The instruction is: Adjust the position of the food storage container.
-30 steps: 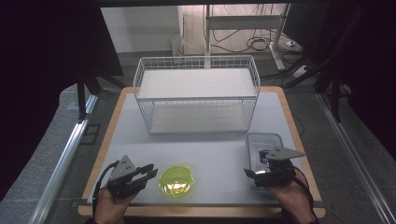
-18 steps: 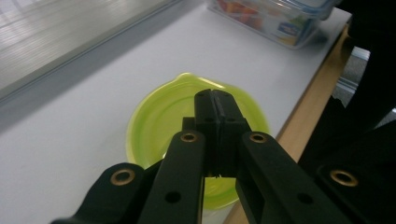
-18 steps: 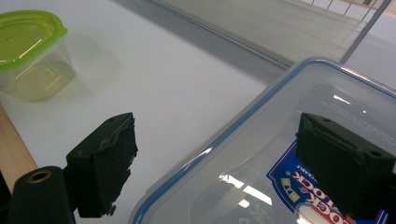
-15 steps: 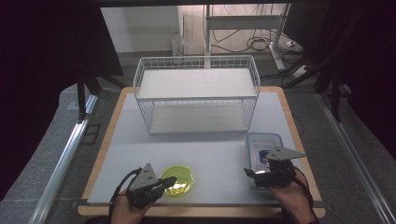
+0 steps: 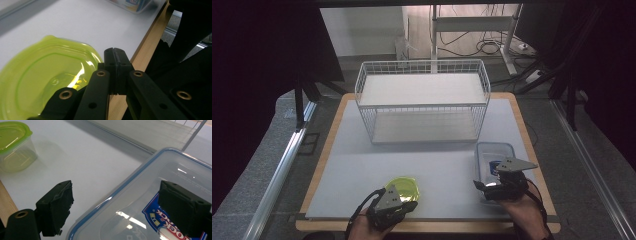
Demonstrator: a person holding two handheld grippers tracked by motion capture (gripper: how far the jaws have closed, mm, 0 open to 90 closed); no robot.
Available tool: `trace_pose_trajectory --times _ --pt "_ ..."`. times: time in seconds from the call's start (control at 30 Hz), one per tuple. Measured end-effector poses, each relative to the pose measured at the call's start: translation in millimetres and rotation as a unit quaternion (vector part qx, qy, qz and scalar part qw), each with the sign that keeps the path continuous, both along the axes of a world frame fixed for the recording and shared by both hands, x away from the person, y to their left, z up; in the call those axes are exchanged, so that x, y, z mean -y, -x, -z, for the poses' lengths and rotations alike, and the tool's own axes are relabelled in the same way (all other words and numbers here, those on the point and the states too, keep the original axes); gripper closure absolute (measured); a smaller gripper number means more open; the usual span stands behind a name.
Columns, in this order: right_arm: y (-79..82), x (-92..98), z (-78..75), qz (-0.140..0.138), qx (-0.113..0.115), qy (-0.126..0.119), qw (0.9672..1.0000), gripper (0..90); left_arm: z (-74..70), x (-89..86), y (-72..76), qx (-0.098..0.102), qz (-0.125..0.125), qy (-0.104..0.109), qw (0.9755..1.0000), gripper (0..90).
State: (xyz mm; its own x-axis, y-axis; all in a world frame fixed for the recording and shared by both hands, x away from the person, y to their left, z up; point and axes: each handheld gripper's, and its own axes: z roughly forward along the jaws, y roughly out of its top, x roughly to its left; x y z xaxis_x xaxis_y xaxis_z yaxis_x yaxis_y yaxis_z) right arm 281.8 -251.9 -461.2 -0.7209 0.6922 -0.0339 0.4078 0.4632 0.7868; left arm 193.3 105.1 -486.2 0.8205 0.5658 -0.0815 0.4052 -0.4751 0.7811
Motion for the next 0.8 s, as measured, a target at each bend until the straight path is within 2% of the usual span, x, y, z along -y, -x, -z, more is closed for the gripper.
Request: trace_pose_trajectory --times 0.13,0.37,0.5,0.63,0.8 --pt "0.0 0.2 0.2 0.001 0.000 0.001 1.0000 13.6 3.0 1.9 -0.8 -0.006 -0.004 -0.009 0.9999 89.7" --pt "0.2 0.0 0.2 -0.001 0.000 0.002 1.0000 13.7 4.3 2.1 -1.8 -0.016 -0.006 -0.001 0.9999 89.7" --pt "0.3 -0.3 0.7 -0.001 0.000 0.004 1.0000 13.8 6.5 6.4 -1.2 -0.021 -0.008 -0.015 0.9996 89.7" --pt "0.2 -0.4 1.2 -0.001 -0.001 0.006 1.0000 13.8 7.7 5.4 -2.6 -0.017 -0.016 -0.025 0.9994 89.7" --pt "0.4 -0.4 1.1 -0.002 0.000 0.007 1.0000 14.0 7.5 1.1 -5.8 -0.022 -0.022 -0.013 0.9994 89.7"
